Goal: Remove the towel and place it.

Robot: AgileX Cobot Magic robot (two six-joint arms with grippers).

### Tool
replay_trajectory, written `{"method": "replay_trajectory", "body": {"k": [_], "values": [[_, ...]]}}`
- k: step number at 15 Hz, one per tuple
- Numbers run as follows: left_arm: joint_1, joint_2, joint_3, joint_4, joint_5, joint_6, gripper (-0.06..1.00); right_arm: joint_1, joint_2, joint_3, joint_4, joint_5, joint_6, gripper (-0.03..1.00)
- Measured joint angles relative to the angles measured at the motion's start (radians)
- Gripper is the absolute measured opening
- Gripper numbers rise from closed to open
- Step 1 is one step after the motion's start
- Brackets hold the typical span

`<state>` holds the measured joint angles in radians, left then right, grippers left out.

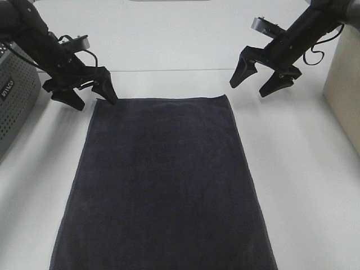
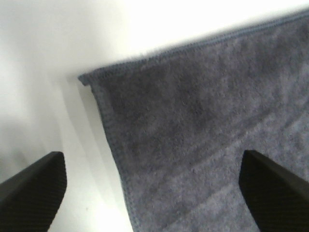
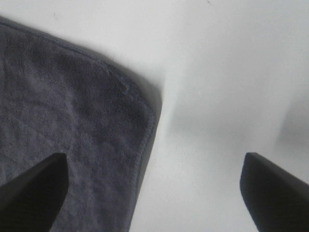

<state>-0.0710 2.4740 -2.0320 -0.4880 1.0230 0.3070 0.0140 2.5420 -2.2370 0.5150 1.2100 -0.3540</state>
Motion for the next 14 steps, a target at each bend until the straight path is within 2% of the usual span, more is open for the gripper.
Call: {"method": "replay_trajectory", "body": {"k": [2, 5, 11, 14], "values": [[0.005, 0.054, -0.064, -0.019, 0.006, 0.0, 0.91, 0.0, 0.066, -0.057, 0.051, 0.002, -0.02, 0.92], [0.005, 0.08, -0.084, -0.079, -0.011, 0.0, 0.91, -0.002, 0.146, -0.122, 0.098, 0.003, -0.038, 0.92], [0.005, 0.081, -0.084, -0.084, -0.013, 0.003, 0.91, -0.002, 0.156, -0.13, 0.104, 0.003, -0.038, 0.91], [0.001, 0.083, -0.085, -0.087, -0.004, -0.009, 0.91, 0.04, 0.169, -0.138, 0.095, 0.0, -0.009, 0.9]]}}
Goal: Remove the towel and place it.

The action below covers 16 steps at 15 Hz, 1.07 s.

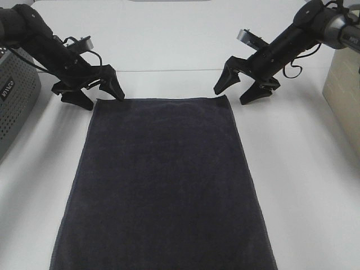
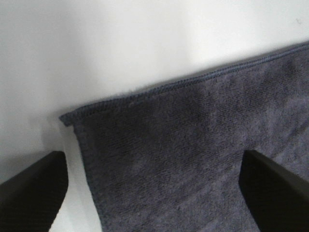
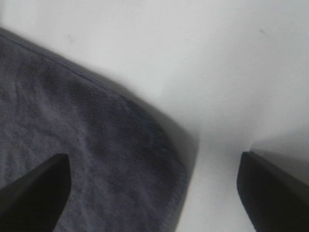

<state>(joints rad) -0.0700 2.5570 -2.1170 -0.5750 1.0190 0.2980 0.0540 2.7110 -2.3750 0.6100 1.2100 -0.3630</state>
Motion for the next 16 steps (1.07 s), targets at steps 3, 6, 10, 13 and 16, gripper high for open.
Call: {"method": "replay_trajectory", "body": {"k": [3, 6, 10, 13, 16], "values": [[-0.037, 0.011, -0.01, 0.0, -0.003, -0.028, 0.9, 0.082, 0.012, -0.012, -0.03, -0.009, 0.035, 0.82], [-0.076, 0.015, -0.01, 0.029, -0.042, -0.077, 0.77, 0.119, 0.013, -0.012, -0.115, -0.047, 0.072, 0.67], [-0.08, 0.031, -0.009, 0.059, -0.105, -0.104, 0.21, 0.122, 0.013, -0.012, -0.214, -0.079, 0.1, 0.28], [-0.081, 0.033, -0.008, 0.06, -0.115, -0.047, 0.02, 0.122, 0.013, -0.012, -0.243, -0.098, 0.105, 0.01], [-0.081, 0.033, -0.008, 0.061, -0.131, 0.021, 0.02, 0.123, 0.013, -0.012, -0.248, -0.135, 0.105, 0.01]]}}
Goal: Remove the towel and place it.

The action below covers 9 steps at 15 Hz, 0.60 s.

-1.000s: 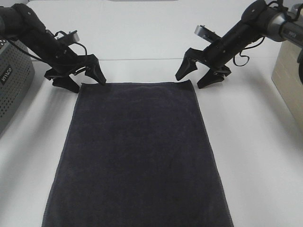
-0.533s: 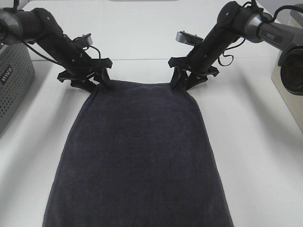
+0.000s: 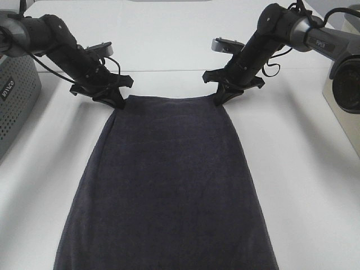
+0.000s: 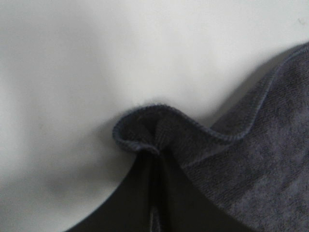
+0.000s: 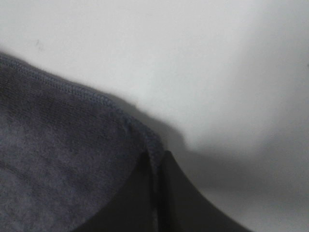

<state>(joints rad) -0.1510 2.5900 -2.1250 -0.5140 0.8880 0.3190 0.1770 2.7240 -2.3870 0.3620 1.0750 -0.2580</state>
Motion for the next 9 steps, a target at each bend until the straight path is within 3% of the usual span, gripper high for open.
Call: {"method": "replay_trajectory", "body": {"k": [4, 9], "values": [[-0.002, 0.0, 0.003, 0.008, -0.124, 0.057, 0.02, 0.005, -0.014, 0.003, -0.098, -0.159, -0.001, 0.01], [-0.005, -0.031, -0.011, 0.014, -0.294, 0.15, 0.02, 0.005, -0.018, 0.007, -0.139, -0.286, -0.001, 0.01]]}}
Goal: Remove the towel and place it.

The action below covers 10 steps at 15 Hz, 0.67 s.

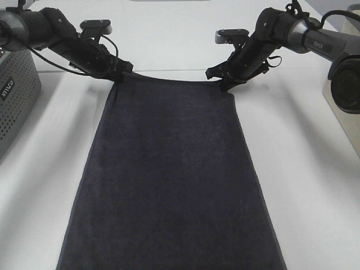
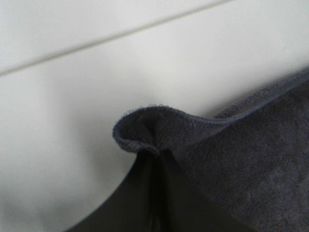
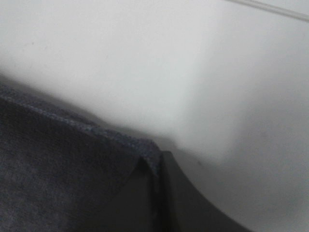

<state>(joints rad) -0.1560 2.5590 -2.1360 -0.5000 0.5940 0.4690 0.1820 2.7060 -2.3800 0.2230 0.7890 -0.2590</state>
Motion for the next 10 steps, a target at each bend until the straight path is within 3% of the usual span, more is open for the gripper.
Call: {"method": "replay_trajectory", "body": {"k": [4, 10], "values": [[-0.004, -0.001, -0.015, -0.007, -0.115, 0.062, 0.02, 0.0, -0.025, 0.0, -0.006, -0.133, -0.008, 0.01], [-0.013, -0.001, -0.015, -0.023, -0.255, 0.072, 0.02, 0.0, -0.028, -0.003, -0.009, -0.27, -0.035, 0.01]]}}
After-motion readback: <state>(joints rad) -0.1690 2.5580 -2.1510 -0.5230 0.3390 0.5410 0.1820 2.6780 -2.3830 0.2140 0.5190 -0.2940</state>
